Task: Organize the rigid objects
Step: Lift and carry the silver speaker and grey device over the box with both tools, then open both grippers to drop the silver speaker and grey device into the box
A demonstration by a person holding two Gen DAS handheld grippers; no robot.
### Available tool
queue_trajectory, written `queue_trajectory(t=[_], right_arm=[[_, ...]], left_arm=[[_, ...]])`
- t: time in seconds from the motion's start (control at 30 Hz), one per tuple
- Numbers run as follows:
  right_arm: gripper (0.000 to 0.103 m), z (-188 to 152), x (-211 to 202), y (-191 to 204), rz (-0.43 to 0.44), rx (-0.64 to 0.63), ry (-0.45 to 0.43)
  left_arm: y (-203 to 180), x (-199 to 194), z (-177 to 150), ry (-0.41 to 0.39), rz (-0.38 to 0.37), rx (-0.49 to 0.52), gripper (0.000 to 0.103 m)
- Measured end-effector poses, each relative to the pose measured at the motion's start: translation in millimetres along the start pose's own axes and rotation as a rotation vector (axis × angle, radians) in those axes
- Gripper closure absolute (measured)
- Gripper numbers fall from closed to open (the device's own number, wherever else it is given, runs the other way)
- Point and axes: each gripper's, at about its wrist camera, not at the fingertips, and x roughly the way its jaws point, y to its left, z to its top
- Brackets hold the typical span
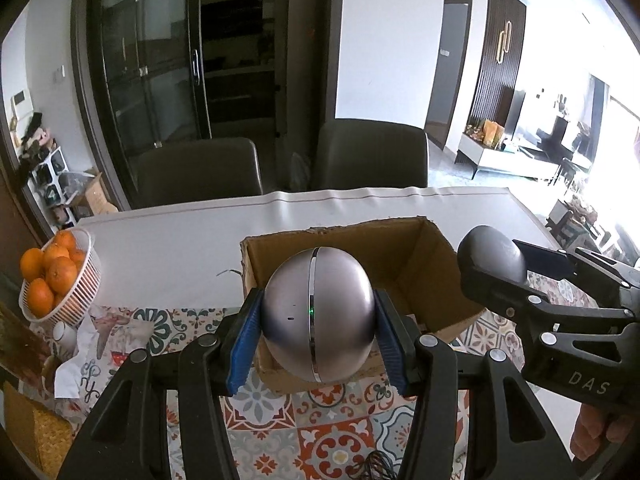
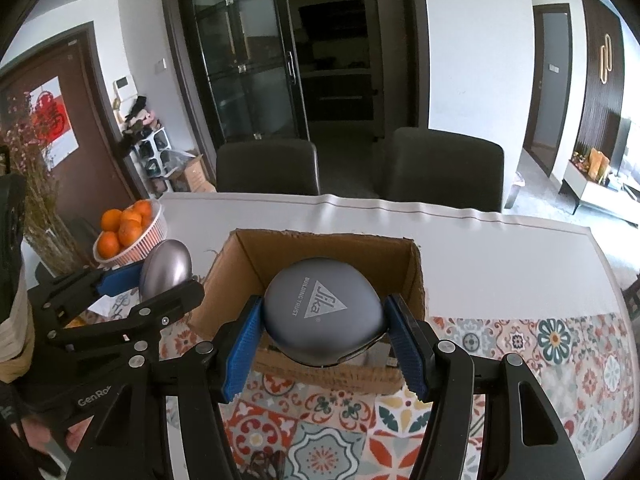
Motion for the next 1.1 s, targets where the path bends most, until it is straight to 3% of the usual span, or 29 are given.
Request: queue_trajectory(t=[0.3,0.7,1.1], right_arm=[[0.041,12.5,35.9,-9.2,0.013,0.018,0.076],[0.041,-1.4,82.9,-25.2,-0.010,0.035,0.202],[0.041,-2.0,87.4,-23.0,-0.047,-0.010,0.205]], left_arm=[[5.6,37.0,11.9,0.080,0.010,-0.027,0.050],[4.2,81.5,1.3,0.188,0.051,-0.018,0.050],[6.6,97.3,-8.9,0.238,0.063,-0.021,0.050]])
